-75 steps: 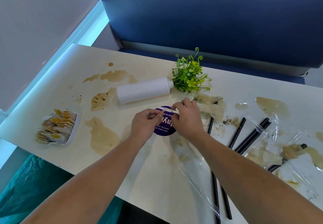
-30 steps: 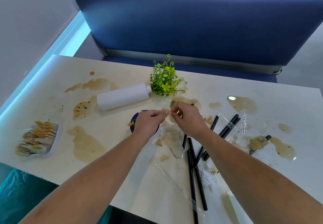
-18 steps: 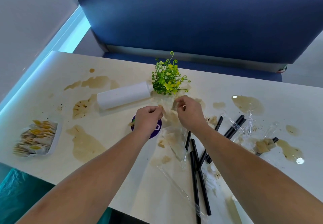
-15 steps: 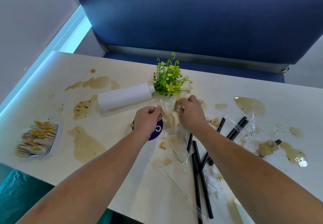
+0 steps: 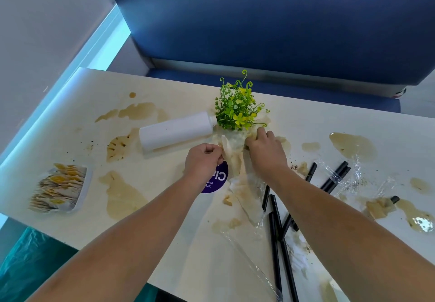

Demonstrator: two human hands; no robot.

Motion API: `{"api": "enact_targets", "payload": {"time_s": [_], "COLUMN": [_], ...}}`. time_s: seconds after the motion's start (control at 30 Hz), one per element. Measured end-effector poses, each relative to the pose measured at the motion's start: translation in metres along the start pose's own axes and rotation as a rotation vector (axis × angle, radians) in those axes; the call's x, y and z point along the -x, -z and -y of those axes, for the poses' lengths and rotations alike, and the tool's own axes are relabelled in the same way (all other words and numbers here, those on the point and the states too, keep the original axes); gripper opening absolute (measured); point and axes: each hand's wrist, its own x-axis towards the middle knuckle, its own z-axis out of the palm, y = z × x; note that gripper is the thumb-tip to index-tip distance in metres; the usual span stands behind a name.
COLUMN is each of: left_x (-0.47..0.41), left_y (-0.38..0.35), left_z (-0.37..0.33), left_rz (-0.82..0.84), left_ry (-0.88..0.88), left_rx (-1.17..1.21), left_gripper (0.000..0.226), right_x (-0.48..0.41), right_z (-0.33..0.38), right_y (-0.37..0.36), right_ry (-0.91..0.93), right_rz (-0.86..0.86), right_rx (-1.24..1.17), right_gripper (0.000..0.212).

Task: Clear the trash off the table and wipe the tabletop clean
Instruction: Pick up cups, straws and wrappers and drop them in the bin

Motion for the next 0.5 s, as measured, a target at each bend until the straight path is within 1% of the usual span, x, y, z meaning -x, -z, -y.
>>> {"api": "enact_targets", "payload": {"time_s": [0.17, 0.27, 0.5], "left_x": [0.002, 0.004, 0.018], "left_y": [-0.002, -0.002, -0.003], "left_z": [0.002, 0.001, -0.014], "left_rz": [-0.026, -0.040, -0.069], "left_ry": [-0.002, 0.010, 0.000], "left_rx": [-0.006, -0.011, -0.025], "left_gripper": [0.009, 0.009, 0.010], "right_x": [-0.001, 0.005, 0.018], "right_z": [0.001, 0.002, -0.001], "right_y": [-0.004, -0.006, 0.010], "right_ry": [0.017, 0.023, 0.035], "right_rz": [-0.059, -0.115, -0.231], "right_rx": [-0.029, -0.108, -0.293], "right_gripper": [0.025, 0.018, 0.014]}}
